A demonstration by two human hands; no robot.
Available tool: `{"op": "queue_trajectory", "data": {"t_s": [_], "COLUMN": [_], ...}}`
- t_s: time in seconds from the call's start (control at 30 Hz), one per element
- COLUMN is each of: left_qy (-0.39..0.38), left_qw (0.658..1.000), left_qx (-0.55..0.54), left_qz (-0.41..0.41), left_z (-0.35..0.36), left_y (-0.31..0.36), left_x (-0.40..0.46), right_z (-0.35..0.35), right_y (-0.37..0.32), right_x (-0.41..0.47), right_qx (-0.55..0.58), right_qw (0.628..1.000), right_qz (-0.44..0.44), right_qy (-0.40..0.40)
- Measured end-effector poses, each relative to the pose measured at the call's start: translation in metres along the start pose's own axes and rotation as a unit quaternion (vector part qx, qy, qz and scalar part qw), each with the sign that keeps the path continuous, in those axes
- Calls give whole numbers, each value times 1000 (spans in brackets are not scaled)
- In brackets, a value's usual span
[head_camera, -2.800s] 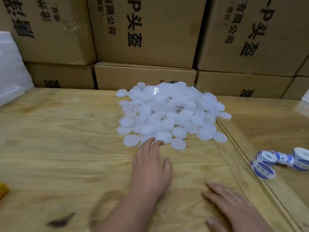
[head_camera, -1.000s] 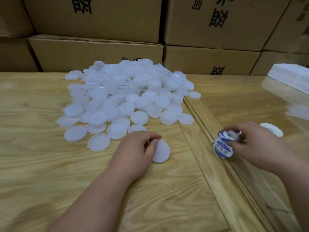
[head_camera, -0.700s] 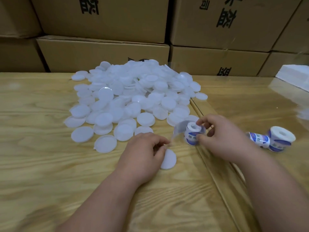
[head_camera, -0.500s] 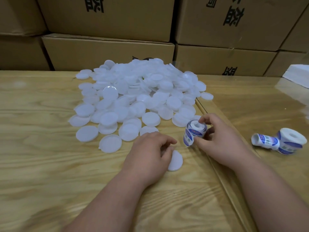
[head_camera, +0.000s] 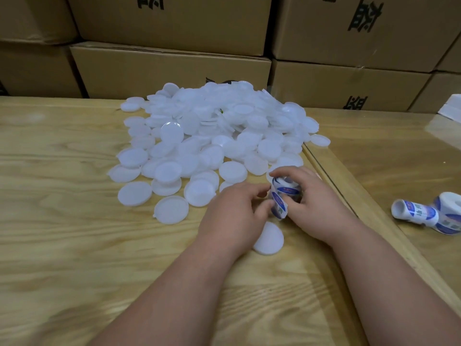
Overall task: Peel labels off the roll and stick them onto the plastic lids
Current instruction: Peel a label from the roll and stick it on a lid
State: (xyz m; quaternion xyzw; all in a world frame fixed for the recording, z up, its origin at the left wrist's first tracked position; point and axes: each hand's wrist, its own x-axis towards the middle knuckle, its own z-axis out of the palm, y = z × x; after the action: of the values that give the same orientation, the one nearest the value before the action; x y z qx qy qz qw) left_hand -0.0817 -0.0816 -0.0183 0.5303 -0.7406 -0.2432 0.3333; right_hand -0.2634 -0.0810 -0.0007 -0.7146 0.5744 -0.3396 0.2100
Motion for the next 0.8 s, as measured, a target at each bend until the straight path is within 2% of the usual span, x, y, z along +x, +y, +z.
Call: {"op": "queue_trajectory", "data": {"t_s": [0.37, 0.6, 0.8], "left_qy": [22, 66, 95], "left_qw": [995, 987, 981], "left_qx": [-88, -128, -158], "left_qz": [-45, -74, -67], "left_z": [-1, -4, -5], "left_y": [-1, 1, 4], "left_x": [1, 1, -3], "right_z": [12, 14, 8], "right_y": [3, 1, 1], "right_x": [2, 3, 7], "right_qx": [19, 44, -17], "right_qw": [999, 998, 994], "right_qz": [10, 24, 28], "right_qy": [37, 49, 109]}}
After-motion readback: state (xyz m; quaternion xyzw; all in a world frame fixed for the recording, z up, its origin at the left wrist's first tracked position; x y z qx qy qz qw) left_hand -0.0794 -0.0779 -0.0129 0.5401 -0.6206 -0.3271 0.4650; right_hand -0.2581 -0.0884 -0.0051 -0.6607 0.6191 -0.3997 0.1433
